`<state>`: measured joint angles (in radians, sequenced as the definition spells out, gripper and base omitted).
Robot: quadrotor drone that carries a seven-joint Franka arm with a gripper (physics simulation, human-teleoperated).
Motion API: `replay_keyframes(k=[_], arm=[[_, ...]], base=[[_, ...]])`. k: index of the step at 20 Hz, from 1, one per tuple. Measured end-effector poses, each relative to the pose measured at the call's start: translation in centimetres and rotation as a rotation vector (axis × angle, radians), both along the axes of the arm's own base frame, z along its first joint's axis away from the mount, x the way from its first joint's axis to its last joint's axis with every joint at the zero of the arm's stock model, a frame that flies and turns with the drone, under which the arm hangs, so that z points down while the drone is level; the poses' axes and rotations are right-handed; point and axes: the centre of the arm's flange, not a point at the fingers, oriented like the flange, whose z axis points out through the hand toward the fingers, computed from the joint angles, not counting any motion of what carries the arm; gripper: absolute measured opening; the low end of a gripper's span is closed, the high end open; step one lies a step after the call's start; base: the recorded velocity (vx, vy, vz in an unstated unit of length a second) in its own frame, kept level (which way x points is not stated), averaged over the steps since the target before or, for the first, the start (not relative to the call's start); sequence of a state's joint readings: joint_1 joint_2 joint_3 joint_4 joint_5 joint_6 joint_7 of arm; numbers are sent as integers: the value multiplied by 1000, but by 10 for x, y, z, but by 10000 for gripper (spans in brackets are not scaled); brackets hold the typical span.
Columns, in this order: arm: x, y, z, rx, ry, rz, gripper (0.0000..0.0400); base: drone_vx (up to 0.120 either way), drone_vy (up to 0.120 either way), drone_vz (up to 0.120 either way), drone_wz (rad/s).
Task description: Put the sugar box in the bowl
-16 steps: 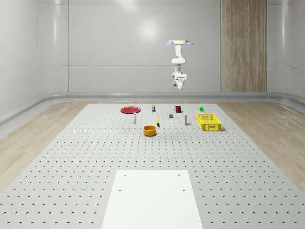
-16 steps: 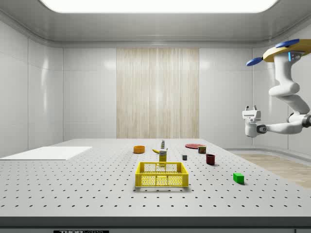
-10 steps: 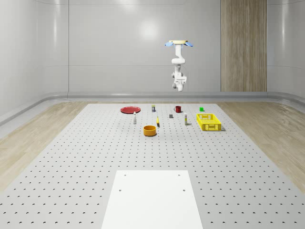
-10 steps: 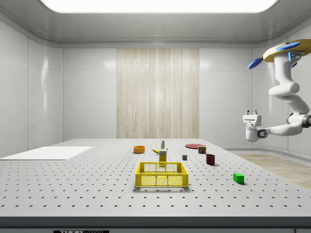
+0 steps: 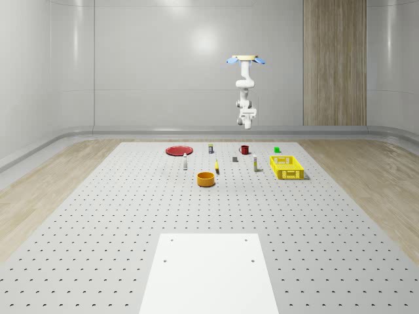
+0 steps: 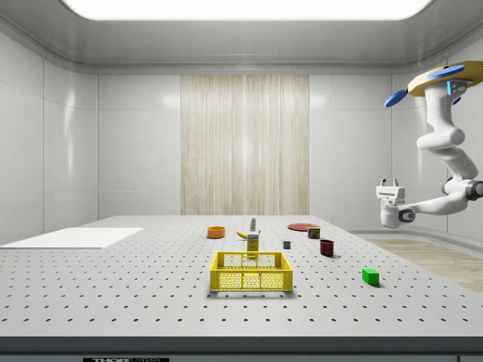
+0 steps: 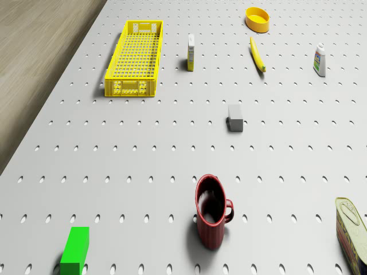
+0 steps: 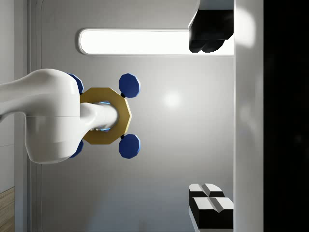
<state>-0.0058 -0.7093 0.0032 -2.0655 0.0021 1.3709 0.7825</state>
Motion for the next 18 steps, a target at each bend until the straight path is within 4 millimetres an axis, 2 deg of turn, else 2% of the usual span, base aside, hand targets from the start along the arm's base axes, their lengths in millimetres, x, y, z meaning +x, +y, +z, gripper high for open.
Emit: replay_keyframes(k=[18], arm=[[0,0,8,-1,-14,0,400]], base=[[120,0,0,0]])
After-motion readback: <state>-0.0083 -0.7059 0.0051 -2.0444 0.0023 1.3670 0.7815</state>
